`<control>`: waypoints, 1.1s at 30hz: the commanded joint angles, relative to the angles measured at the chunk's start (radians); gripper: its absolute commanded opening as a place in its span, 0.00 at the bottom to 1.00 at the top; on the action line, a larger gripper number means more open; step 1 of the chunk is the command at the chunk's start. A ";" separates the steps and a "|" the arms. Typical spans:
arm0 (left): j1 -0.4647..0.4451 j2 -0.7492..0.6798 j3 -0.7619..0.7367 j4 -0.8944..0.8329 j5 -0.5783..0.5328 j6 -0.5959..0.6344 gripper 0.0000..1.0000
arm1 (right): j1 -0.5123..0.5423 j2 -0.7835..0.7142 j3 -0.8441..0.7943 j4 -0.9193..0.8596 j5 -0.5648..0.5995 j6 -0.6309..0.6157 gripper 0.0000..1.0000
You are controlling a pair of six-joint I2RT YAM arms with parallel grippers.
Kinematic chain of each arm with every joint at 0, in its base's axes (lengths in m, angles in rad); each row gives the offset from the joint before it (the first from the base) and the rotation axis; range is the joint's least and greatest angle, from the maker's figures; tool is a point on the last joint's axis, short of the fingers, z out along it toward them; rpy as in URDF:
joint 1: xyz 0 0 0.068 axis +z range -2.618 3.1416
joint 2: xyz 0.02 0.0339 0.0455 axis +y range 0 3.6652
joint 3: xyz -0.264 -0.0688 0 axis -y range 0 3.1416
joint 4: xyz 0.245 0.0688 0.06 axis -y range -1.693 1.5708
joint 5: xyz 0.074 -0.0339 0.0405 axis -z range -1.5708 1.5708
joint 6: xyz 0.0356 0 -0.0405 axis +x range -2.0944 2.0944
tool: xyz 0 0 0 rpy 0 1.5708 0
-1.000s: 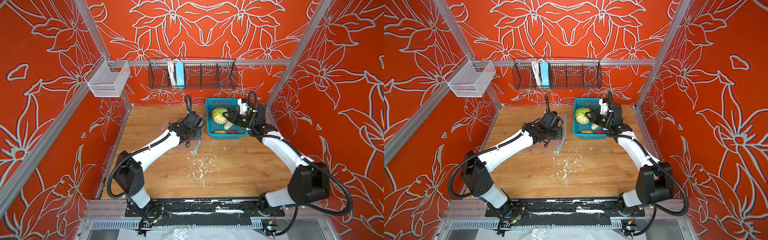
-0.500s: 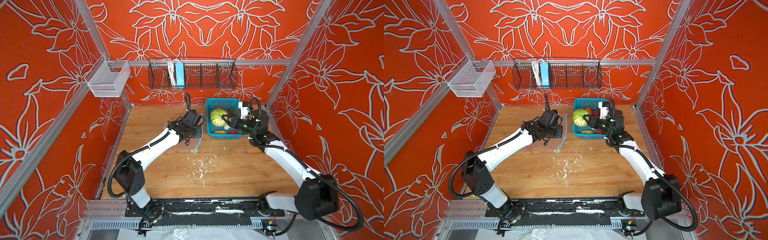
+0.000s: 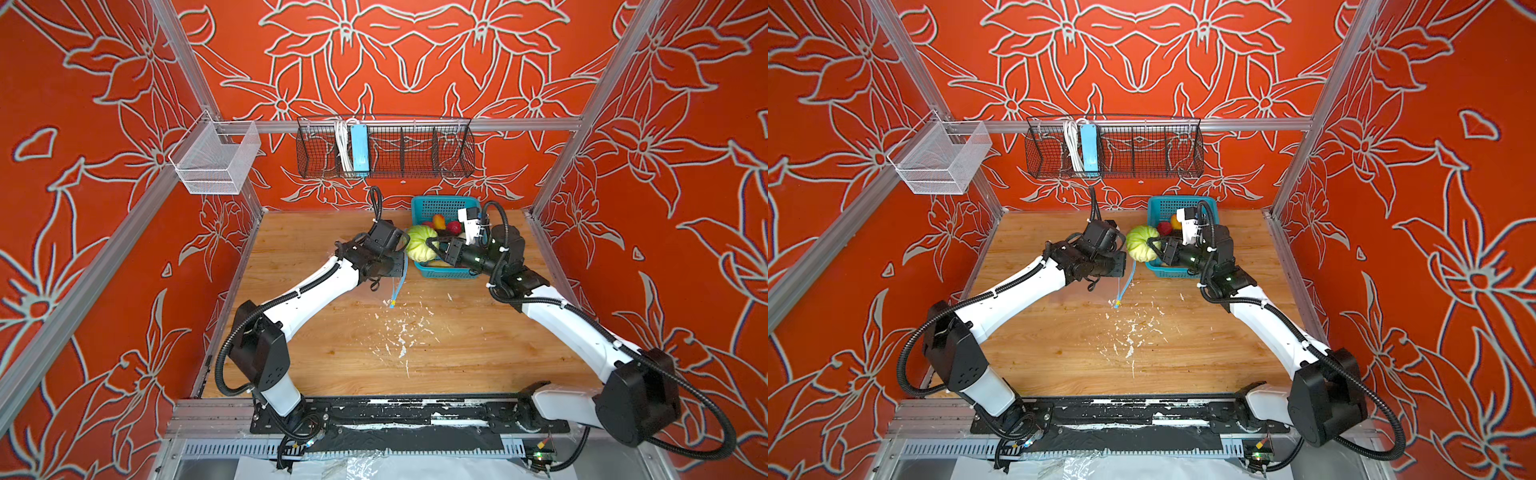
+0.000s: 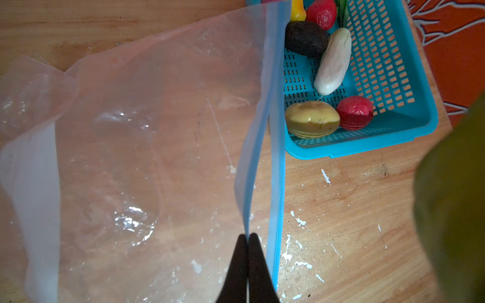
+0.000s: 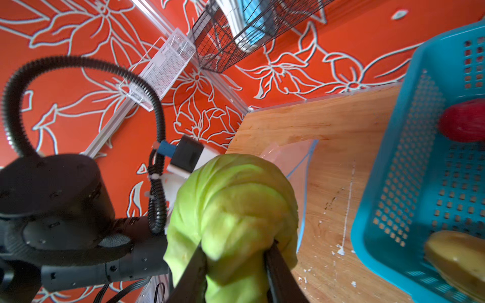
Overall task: Place the food in the zip-top bag and seal the zipper
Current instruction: 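Lift the cabbage with the right gripper and carry it toward the held bag opening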
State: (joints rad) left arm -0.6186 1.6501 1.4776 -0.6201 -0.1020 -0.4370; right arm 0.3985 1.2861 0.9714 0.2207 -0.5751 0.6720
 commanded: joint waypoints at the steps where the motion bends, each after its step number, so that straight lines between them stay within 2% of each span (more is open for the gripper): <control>1: 0.005 -0.035 0.009 -0.019 0.008 0.006 0.00 | 0.020 0.014 -0.012 0.055 0.031 -0.023 0.00; 16: 0.016 -0.050 0.018 -0.026 0.004 0.015 0.00 | 0.029 -0.014 -0.085 -0.002 0.092 -0.069 0.00; 33: 0.023 -0.027 0.105 -0.078 0.005 0.027 0.00 | 0.115 0.071 -0.062 -0.017 0.158 -0.059 0.00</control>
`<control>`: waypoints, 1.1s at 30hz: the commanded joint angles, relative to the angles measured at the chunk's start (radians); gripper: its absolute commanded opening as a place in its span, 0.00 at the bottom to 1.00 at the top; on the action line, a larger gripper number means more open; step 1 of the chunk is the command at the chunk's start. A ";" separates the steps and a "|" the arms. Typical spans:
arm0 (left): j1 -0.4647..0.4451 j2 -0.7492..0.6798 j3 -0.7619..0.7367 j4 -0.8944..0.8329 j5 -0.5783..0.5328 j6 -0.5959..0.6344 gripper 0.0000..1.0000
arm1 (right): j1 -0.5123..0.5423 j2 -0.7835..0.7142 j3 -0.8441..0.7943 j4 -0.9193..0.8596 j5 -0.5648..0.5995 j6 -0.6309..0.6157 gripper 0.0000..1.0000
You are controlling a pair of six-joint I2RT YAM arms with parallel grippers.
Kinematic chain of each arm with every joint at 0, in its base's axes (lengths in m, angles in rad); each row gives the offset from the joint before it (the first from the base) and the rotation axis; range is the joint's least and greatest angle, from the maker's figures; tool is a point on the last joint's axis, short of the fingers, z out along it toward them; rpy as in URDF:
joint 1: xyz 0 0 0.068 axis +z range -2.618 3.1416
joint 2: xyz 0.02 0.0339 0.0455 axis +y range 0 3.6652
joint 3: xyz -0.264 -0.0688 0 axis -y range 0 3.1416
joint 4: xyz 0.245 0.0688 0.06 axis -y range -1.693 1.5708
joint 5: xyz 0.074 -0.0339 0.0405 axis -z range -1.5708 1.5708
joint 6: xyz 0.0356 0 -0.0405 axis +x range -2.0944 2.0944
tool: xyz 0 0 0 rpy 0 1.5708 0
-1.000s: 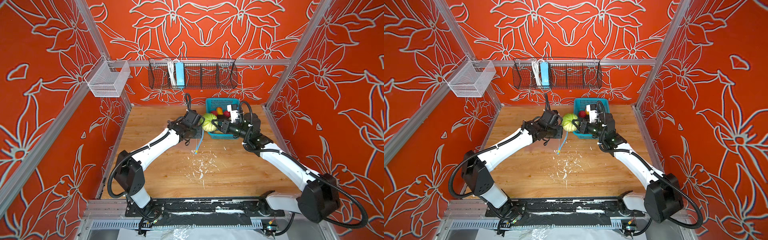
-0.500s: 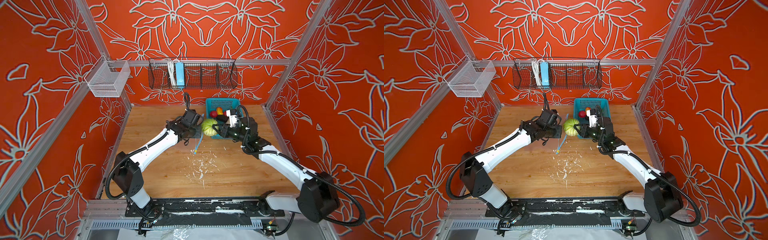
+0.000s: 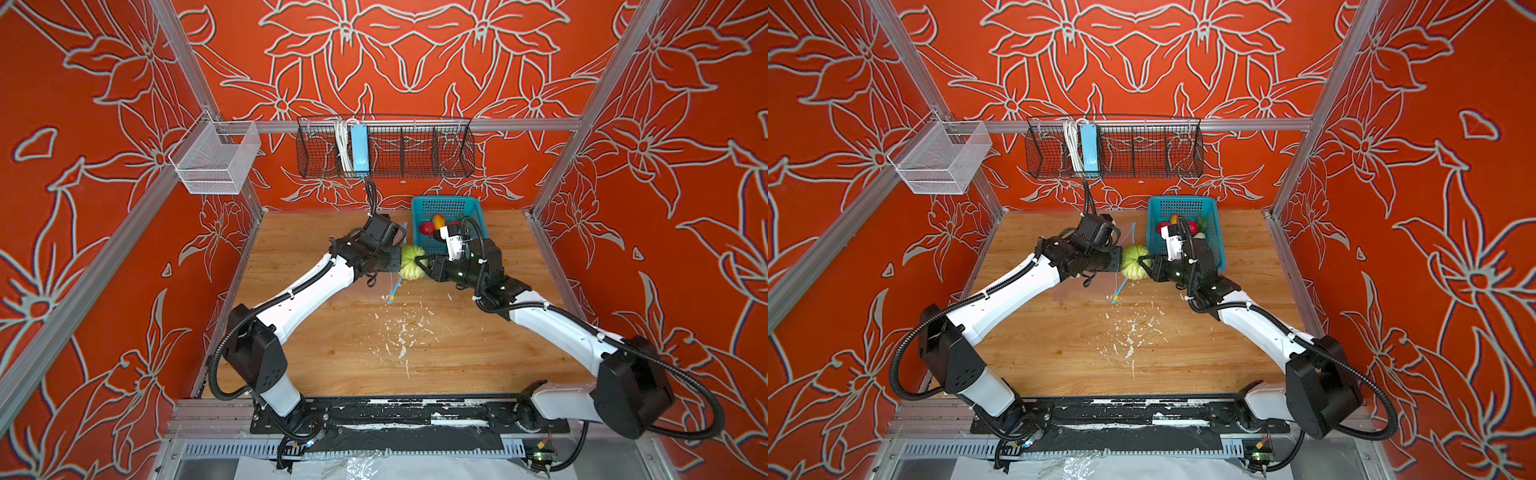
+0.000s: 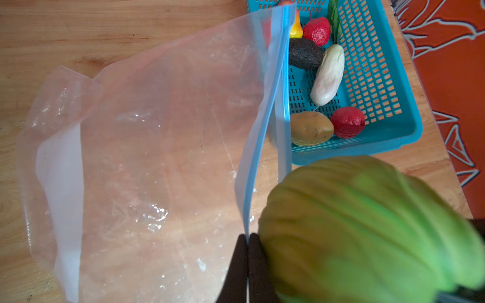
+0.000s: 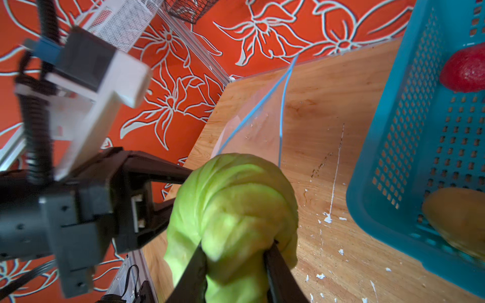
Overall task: Place the food in the zip-top bag and seal the zipper
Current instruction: 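Lift the cabbage with the right gripper and carry it toward the held bag opening, then lower the cabbage into the bag and open the right gripper while the left holds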
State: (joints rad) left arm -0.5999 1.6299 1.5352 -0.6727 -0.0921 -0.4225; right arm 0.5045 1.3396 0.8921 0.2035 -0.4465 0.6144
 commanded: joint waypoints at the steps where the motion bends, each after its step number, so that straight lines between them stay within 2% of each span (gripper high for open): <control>1: 0.005 -0.008 0.055 -0.028 -0.005 0.014 0.00 | 0.009 0.020 0.019 -0.002 0.033 -0.001 0.00; 9: 0.005 -0.028 0.060 -0.025 0.037 0.003 0.00 | 0.014 0.035 0.031 -0.038 0.117 0.007 0.00; 19: 0.006 -0.019 0.059 -0.027 0.087 -0.033 0.00 | 0.071 0.070 0.122 -0.045 0.106 -0.011 0.00; 23: 0.006 -0.018 0.071 -0.029 0.106 -0.037 0.00 | 0.112 0.098 0.168 -0.083 0.146 -0.049 0.00; 28: 0.006 -0.007 0.120 -0.071 0.127 -0.042 0.00 | 0.128 0.158 0.207 -0.090 0.122 -0.057 0.00; 33: 0.006 -0.030 0.123 -0.071 0.138 -0.053 0.00 | 0.134 0.196 0.241 -0.143 0.152 -0.097 0.00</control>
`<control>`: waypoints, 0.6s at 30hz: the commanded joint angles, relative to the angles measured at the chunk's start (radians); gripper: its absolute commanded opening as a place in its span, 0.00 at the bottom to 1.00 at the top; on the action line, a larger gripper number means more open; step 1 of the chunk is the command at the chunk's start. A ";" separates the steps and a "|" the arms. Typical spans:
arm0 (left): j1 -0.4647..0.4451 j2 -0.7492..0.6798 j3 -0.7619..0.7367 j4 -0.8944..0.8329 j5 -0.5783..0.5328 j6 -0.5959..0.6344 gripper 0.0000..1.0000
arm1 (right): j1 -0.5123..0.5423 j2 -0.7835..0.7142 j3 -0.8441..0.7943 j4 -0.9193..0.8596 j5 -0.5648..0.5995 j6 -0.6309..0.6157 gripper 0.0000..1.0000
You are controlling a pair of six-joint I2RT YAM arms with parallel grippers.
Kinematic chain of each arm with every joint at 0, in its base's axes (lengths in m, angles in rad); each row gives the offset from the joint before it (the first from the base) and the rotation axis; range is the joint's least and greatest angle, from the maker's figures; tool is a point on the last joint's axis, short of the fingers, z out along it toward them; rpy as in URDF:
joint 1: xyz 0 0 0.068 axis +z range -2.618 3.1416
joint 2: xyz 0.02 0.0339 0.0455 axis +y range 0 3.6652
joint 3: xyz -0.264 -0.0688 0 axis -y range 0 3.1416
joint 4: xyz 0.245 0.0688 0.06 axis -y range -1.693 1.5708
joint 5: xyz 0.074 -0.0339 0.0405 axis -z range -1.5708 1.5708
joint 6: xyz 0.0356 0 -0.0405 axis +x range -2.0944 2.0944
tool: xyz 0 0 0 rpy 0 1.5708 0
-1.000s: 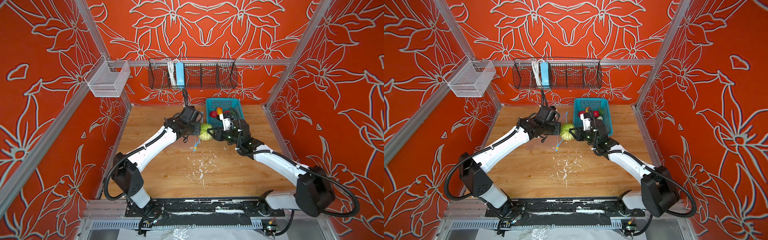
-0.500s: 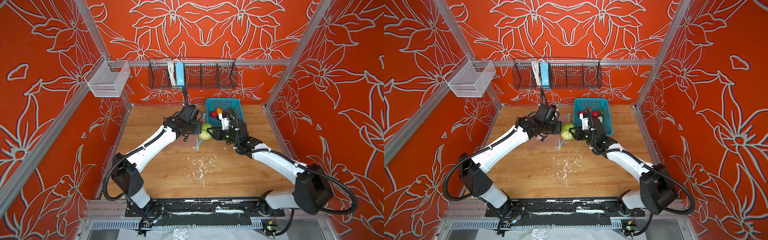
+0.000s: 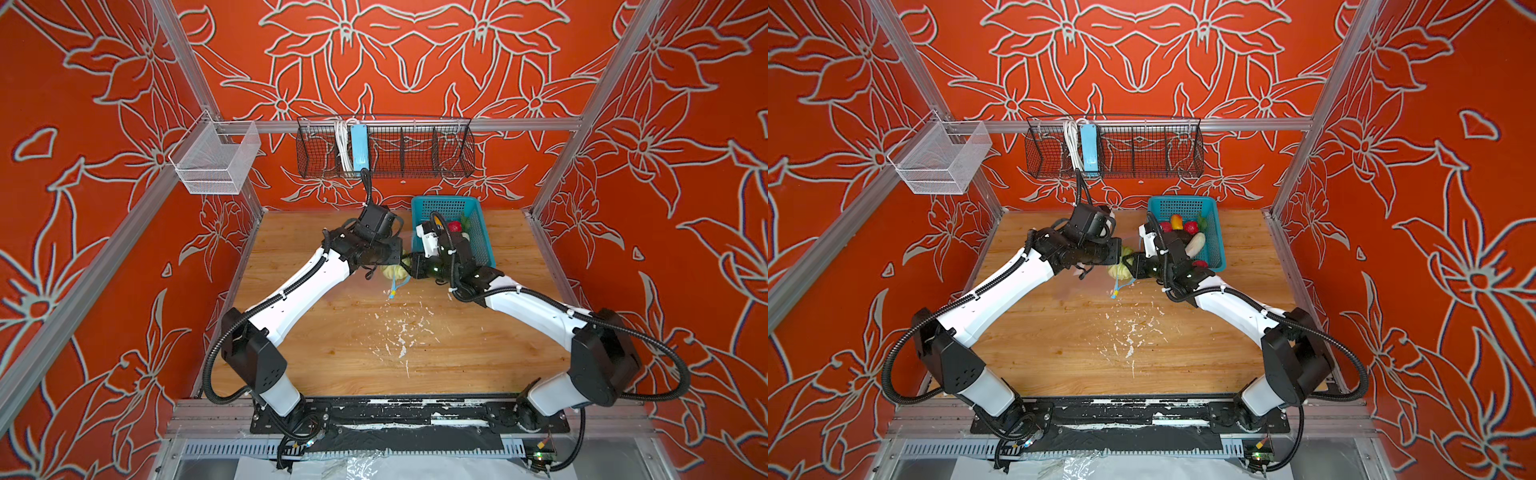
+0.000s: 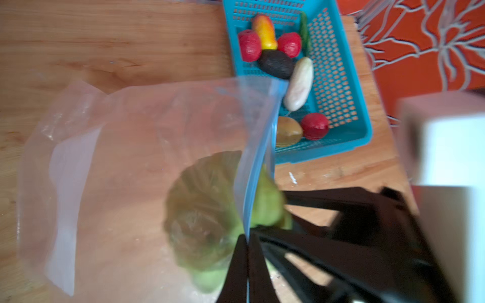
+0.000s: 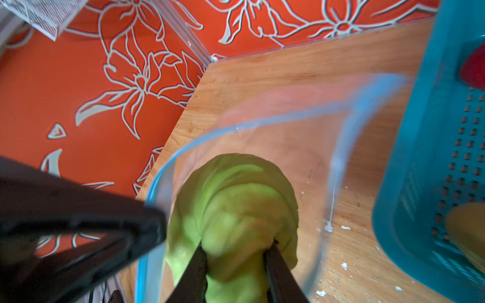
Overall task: Place the food in the zip-top bag and seal the zipper
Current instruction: 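Lower the cabbage into the bag and open the right gripper while the left holds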
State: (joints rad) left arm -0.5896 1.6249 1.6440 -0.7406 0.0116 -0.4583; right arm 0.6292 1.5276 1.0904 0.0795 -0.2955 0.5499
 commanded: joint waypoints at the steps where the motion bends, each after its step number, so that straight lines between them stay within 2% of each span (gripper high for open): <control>1: -0.004 -0.028 0.015 -0.003 0.034 -0.018 0.00 | 0.009 0.011 0.045 -0.020 0.002 -0.032 0.00; 10: -0.004 -0.017 0.021 -0.005 0.024 -0.014 0.00 | 0.015 0.052 0.068 0.086 -0.087 0.035 0.00; 12: -0.004 -0.017 0.022 -0.003 0.025 -0.014 0.00 | 0.015 0.075 0.095 0.058 -0.077 0.036 0.34; 16: -0.004 -0.024 0.019 -0.011 0.005 -0.008 0.00 | 0.015 0.113 0.149 0.015 -0.071 0.052 0.60; 18: -0.004 -0.028 0.017 -0.015 -0.006 -0.006 0.00 | 0.015 0.115 0.144 0.039 -0.067 0.067 0.70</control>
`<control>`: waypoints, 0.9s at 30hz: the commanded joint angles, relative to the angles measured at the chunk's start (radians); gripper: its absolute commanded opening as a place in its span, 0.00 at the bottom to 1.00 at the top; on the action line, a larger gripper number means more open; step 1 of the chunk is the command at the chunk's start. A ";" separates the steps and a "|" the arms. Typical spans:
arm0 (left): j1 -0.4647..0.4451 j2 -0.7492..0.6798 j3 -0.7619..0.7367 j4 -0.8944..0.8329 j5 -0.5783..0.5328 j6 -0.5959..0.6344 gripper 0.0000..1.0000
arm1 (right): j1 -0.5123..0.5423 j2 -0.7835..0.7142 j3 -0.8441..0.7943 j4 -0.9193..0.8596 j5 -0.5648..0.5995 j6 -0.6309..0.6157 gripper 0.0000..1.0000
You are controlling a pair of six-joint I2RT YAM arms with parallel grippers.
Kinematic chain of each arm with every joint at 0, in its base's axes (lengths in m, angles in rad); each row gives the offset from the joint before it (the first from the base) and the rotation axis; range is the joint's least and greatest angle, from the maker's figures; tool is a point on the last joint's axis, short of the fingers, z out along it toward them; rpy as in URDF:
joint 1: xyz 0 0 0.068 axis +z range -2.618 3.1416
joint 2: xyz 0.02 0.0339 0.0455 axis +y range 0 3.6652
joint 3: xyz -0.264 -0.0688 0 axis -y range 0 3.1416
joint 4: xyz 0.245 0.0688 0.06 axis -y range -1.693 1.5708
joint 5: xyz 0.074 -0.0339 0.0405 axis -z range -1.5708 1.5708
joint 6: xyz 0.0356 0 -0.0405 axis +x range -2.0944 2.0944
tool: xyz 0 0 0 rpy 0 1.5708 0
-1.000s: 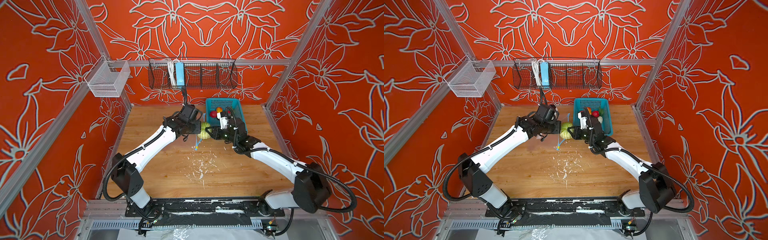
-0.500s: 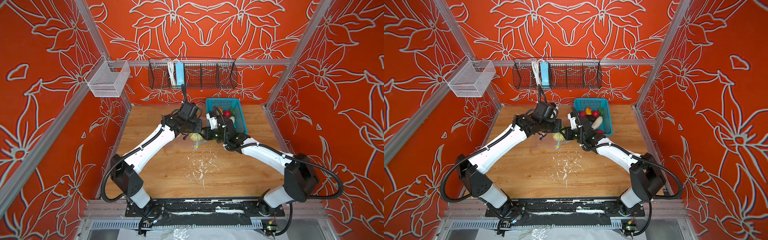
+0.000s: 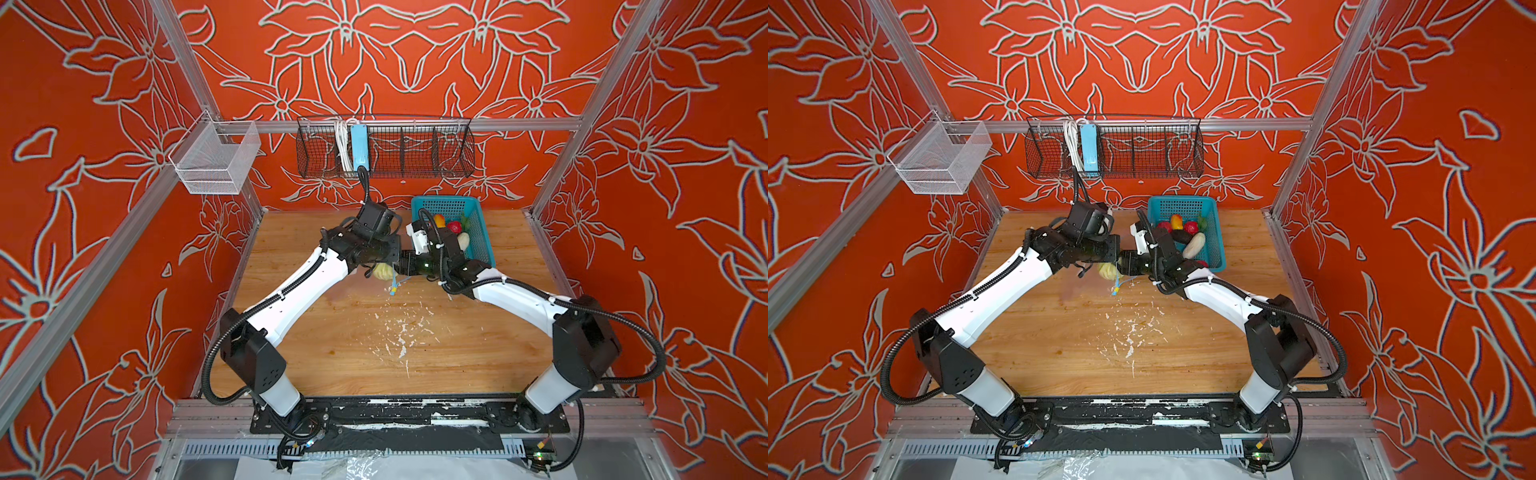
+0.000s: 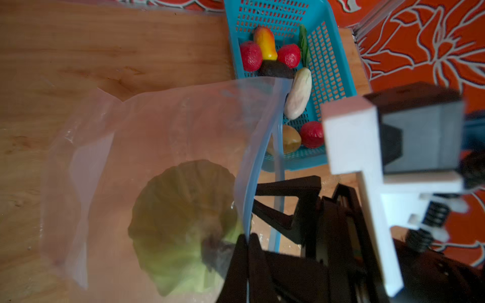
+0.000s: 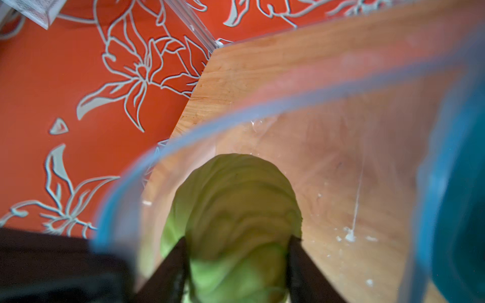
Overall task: Place the food in the zip-top bag and seal the zipper
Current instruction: 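Lower the cabbage into the bag and open the right gripper while the left holds, then raise the right gripper toward the basket while the left gripper keeps holding the bag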
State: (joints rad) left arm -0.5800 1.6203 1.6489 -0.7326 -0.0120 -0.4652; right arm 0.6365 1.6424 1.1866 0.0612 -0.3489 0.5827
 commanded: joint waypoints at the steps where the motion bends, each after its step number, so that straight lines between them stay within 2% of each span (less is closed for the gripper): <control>1: -0.013 -0.027 0.010 -0.024 0.015 0.003 0.00 | 0.008 -0.001 0.040 0.079 -0.014 0.042 0.75; 4: -0.012 -0.035 0.000 -0.022 0.002 0.008 0.00 | 0.008 0.003 0.033 0.104 -0.001 0.023 0.79; 7: -0.012 -0.037 -0.013 -0.024 -0.019 0.012 0.00 | 0.007 0.013 0.063 0.046 0.019 0.014 0.79; 10: -0.012 -0.042 -0.025 -0.029 -0.038 0.012 0.00 | 0.017 -0.023 0.058 0.057 0.003 0.006 0.77; 12: -0.011 -0.049 -0.035 -0.027 -0.053 0.013 0.00 | 0.022 -0.044 0.031 0.089 0.037 -0.008 0.75; 15: -0.011 -0.056 -0.048 -0.022 -0.080 0.012 0.00 | 0.021 -0.055 0.051 0.012 0.084 -0.023 0.68; 27: 0.009 -0.075 -0.076 -0.018 -0.128 0.005 0.00 | 0.019 -0.185 -0.011 -0.067 0.176 -0.071 0.70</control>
State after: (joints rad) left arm -0.5800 1.5757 1.5852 -0.7307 -0.1253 -0.4572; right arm 0.6514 1.5143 1.1896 0.0078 -0.2287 0.5430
